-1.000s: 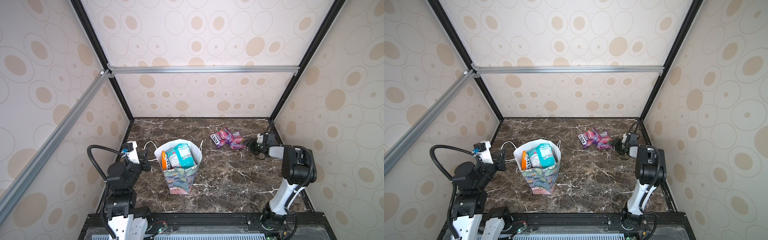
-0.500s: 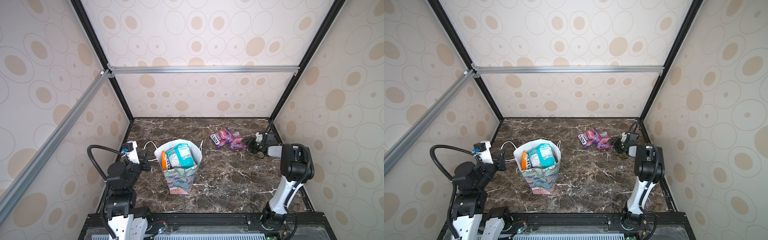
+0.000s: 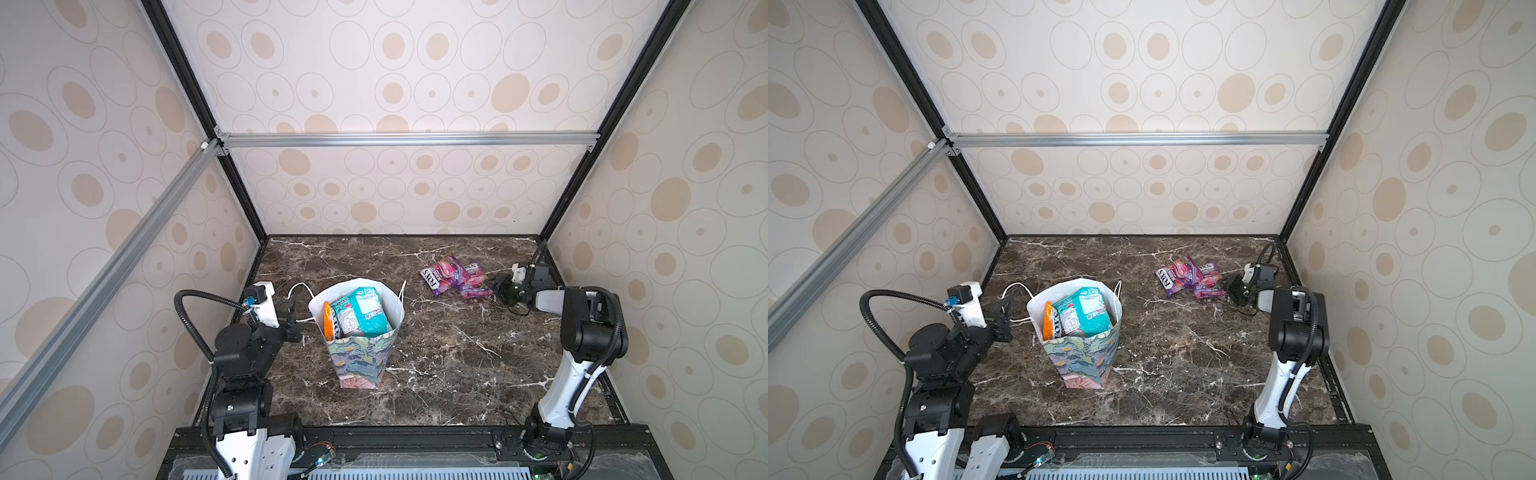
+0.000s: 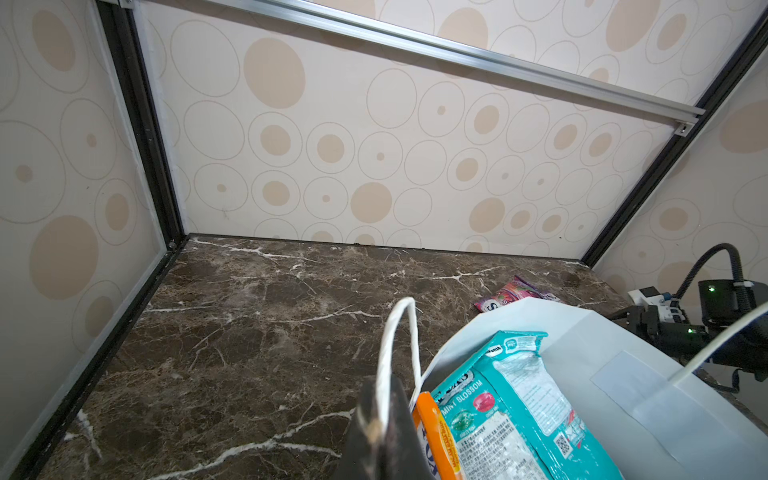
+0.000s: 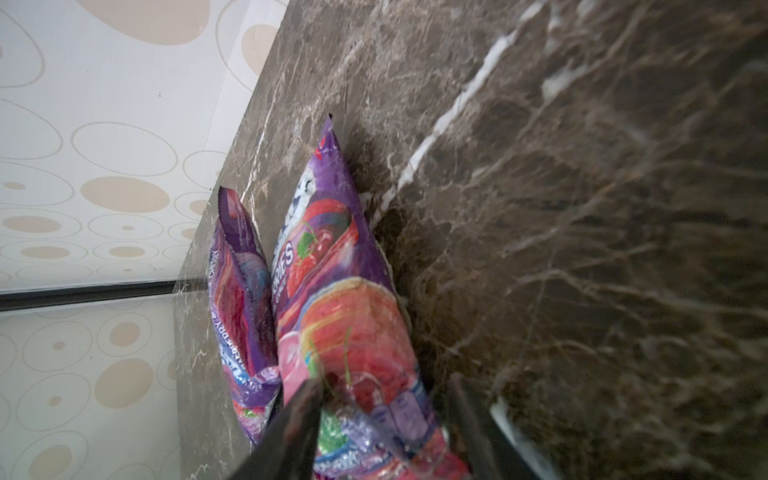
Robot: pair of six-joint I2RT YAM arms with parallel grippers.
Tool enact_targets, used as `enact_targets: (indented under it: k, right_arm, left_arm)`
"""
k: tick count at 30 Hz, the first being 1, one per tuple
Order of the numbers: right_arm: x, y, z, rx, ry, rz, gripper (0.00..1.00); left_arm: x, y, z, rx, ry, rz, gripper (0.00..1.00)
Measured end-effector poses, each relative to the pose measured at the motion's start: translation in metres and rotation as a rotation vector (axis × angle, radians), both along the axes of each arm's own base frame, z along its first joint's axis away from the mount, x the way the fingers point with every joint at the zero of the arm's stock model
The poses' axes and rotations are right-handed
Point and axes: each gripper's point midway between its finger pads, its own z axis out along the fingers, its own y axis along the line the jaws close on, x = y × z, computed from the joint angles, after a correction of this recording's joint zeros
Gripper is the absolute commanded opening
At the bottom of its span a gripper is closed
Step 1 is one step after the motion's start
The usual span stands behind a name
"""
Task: Place the snacks into the paper bag
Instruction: 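Lower the open right gripper onto the purple Berries packet's edge, then close the right gripper on the purple Berries packet and lift it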
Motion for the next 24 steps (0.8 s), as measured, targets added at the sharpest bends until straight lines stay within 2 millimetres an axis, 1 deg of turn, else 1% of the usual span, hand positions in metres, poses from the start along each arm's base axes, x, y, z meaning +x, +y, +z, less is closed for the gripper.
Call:
enact_targets:
  k: [12, 19, 21, 24]
  right_arm:
    - [0.000, 0.001, 0.001, 0.004, -0.001, 0.010, 0.01]
    - [0.000, 0.001, 0.005, 0.000, -0.007, 0.015, 0.00]
    - [0.000, 0.001, 0.012, -0.005, -0.021, 0.016, 0.00]
    - [-0.001, 0.001, 0.031, -0.015, -0.057, 0.019, 0.00]
  left_arm:
    - [0.000, 0.000, 0.000, 0.002, -0.002, 0.000, 0.00]
    - [0.000, 0.000, 0.001, 0.003, -0.003, 0.000, 0.00]
    - [0.000, 0.000, 0.001, 0.002, -0.003, 0.001, 0.00]
    - [0.000, 0.000, 0.001, 0.003, -0.003, 0.000, 0.00]
